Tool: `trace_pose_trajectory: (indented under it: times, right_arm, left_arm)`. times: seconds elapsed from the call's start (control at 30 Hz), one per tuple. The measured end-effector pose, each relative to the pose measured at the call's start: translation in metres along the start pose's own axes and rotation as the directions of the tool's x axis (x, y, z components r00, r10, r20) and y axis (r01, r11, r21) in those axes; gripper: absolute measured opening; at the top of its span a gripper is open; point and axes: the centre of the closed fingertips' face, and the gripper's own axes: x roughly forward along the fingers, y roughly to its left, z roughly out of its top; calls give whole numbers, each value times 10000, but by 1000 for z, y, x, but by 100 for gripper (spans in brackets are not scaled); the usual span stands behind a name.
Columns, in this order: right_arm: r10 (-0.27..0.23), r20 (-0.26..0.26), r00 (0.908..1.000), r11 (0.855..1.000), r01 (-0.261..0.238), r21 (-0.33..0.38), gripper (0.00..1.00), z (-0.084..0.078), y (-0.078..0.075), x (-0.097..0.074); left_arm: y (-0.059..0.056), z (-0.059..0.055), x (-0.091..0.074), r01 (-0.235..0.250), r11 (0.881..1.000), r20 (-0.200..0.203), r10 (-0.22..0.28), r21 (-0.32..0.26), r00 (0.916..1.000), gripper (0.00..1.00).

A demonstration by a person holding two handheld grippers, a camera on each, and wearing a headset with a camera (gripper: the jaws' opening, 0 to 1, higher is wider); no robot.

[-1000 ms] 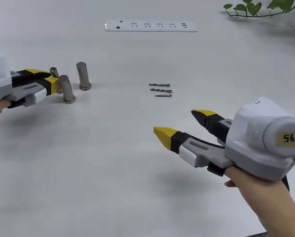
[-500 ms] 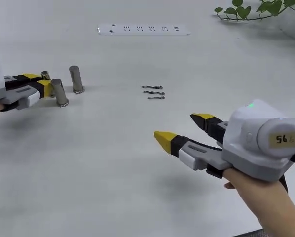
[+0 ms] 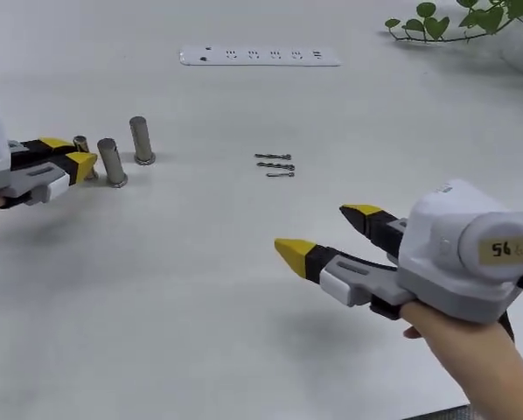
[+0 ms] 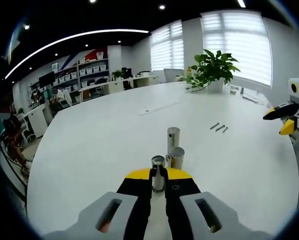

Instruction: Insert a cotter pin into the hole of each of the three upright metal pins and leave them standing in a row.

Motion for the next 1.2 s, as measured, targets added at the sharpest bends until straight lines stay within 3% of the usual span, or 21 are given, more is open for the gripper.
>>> trace_pose_trajectory:
  times: [0.3,0.53,0.83,0.97,1.2]
  right_arm:
    - [157,11,9999,9998,-156,-93,55,0,5,-4]
    - [280,-16,9996,9996,-280,-104,55,-2,10,-7]
    - [405,-23,9992,9991,-406,-140,55,-3,14,-9]
    - [411,1,9992,9990,-411,-146,55,-2,13,-11]
    - [386,-64,9992,9992,-387,-132,55,-4,10,-13]
  left_arm:
    - [-28,0,-19,348,9994,123,-347,-54,9993,5]
    - [-61,2,-25,695,9972,135,-699,271,9975,5]
    - [-103,9,-13,1547,9875,264,-1555,292,9875,5]
    - [-122,13,-3,2015,9785,343,-2031,441,9786,5]
    - [-143,12,9,2510,9652,302,-2538,740,9668,5]
